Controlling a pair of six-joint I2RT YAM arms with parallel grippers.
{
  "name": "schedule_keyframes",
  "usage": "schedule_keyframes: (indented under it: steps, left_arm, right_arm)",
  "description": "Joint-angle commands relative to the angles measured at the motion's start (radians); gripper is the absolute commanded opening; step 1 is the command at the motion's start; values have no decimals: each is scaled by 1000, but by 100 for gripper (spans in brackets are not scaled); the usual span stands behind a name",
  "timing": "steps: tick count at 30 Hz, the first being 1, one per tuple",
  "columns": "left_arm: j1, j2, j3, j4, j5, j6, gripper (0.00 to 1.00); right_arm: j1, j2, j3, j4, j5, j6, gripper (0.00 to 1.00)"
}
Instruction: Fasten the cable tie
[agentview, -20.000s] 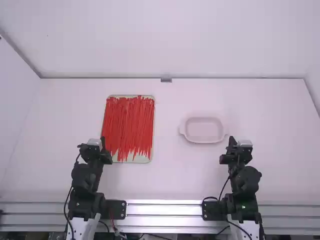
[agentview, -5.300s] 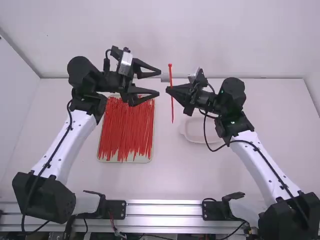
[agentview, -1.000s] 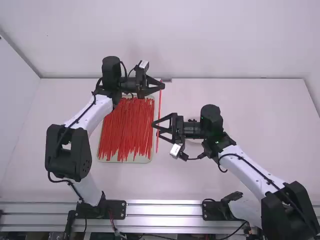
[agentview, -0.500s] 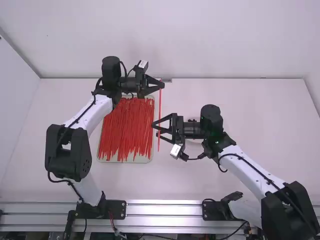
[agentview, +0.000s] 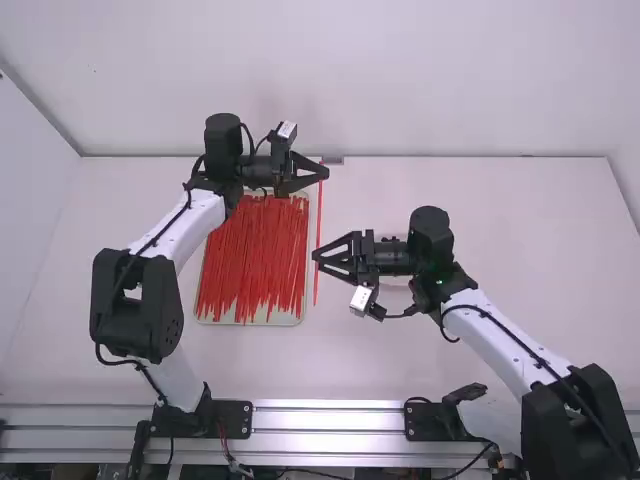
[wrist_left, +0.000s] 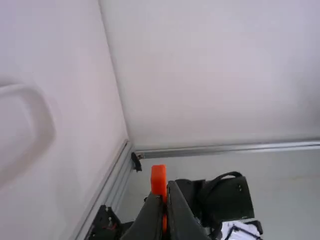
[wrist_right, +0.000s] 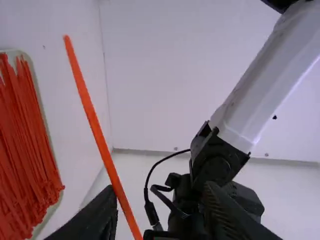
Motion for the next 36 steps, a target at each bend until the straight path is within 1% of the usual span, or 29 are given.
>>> schedule_keyframes:
  steps: [1,6,8,9,12,15,17,18,27,29,31,36]
  left_arm:
    - [2,-1,23,-4,17,21,2]
    - [2,-1,23,-9,-3,14,2]
    - [2,-1,23,-11,-3,14,2]
    - [2,-1,23,-10,-3,14,2]
    - [3,-1,23,-11,-3,14,2]
    - [8,-1,23,-10,12,15,2]
    - [8,-1,23,-10,18,15,2]
    - [8,-1,23,-10,18,15,2]
    - [8,-1,23,-10,15,15,2]
    - [8,-1,23,-6,12,16,2]
    - [8,-1,23,-7,-5,30,2]
    - [7,-1,23,-8,-38,204,2]
  right_arm:
    - [-3,-16,-8,3,-40,25,47]
    - [22,-16,-8,3,-51,27,47]
    - [31,-16,-8,3,-50,27,42]
    - [35,-16,-8,3,-51,27,43]
    - [32,-16,-8,2,-63,27,43]
    - [21,-16,-8,-1,-88,28,40]
    - [11,-16,-7,6,-114,52,15]
    - [6,-16,-7,13,-113,73,0]
    - [13,-16,-7,14,-107,77,0]
    - [14,-16,-7,20,-104,114,0]
    - [13,-16,-7,42,-103,190,0]
    - [16,-16,-7,160,-106,554,0]
